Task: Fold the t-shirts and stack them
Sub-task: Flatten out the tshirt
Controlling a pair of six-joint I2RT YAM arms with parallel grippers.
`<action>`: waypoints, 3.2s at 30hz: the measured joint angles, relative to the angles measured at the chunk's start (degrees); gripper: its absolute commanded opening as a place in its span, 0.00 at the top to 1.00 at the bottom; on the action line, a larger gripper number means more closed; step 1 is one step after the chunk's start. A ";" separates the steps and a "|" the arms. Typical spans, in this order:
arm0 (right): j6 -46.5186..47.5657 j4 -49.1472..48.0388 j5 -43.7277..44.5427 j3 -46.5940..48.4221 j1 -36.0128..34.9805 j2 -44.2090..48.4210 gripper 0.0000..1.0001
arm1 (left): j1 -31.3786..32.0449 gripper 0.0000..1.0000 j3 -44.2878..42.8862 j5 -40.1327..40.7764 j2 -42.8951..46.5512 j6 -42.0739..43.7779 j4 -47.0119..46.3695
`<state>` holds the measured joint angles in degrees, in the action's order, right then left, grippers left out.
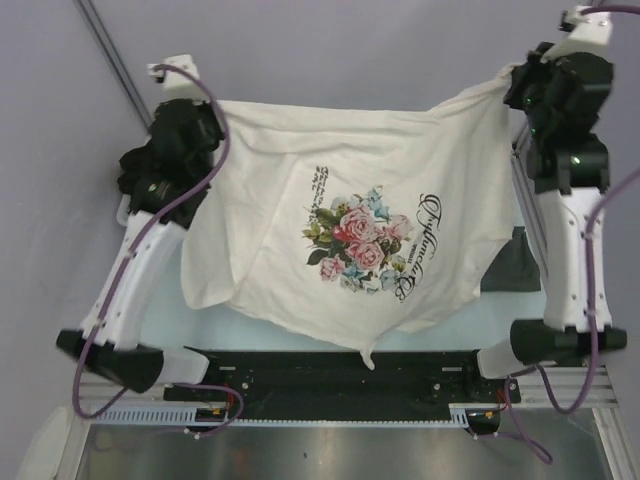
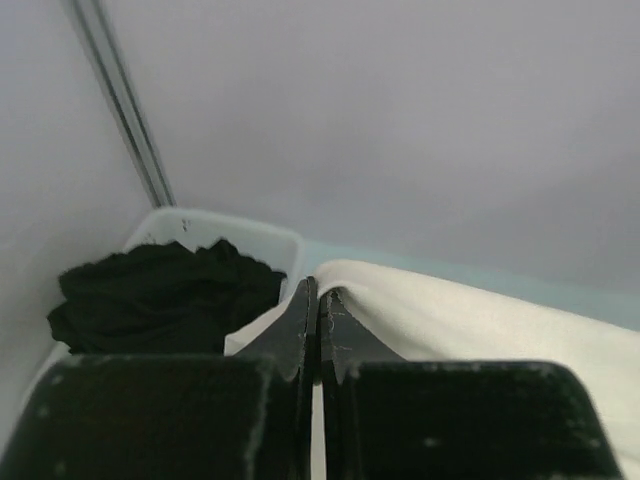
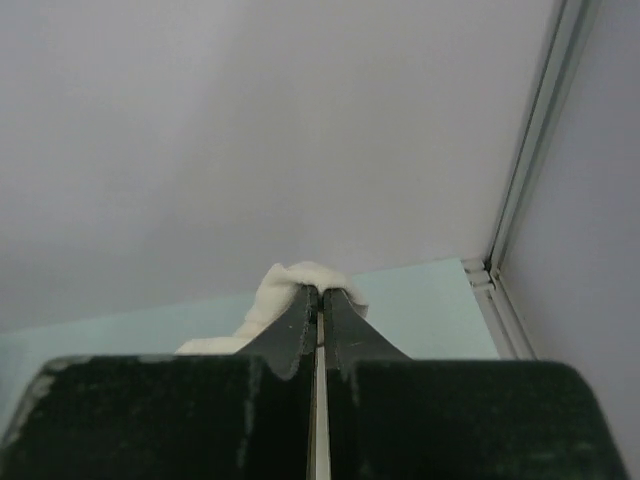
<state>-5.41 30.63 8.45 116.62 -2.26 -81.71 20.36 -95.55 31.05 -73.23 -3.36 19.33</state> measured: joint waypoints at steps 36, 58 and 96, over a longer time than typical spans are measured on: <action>6.82 -20.72 -6.67 18.51 3.58 -61.68 0.95 | -8.11 0.89 -22.75 -8.50 -59.04 2.60 -3.78; 10.60 -23.50 -7.10 5.55 1.73 -50.01 0.69 | -16.15 0.11 -41.20 -7.34 -75.17 2.51 -15.06; -5.84 0.22 -13.70 -38.88 -9.05 -8.26 0.56 | 5.35 0.13 16.02 -18.43 -19.17 -10.93 13.99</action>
<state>-11.25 30.85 -5.26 77.73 -11.31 -89.97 25.71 -79.53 12.62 -92.40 -14.28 33.32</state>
